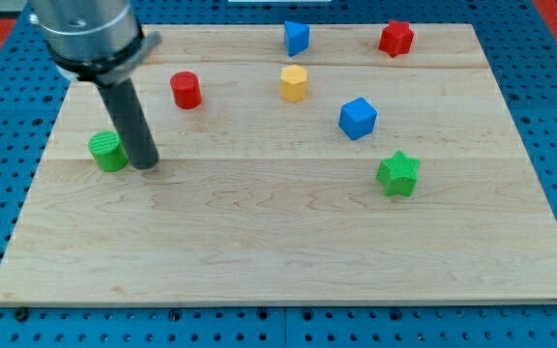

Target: Move your arm towards the red circle

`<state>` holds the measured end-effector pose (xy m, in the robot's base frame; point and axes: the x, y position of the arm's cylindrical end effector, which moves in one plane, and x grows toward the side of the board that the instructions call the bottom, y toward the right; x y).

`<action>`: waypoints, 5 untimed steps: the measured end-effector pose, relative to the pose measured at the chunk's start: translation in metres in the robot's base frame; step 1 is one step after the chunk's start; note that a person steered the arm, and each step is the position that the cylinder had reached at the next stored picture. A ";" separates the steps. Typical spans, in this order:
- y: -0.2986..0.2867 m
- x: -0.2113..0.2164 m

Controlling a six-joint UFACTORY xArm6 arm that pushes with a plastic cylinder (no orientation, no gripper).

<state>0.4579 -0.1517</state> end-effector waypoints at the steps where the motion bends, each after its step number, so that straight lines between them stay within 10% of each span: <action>1: -0.041 -0.016; 5: -0.035 -0.110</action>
<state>0.3483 -0.1866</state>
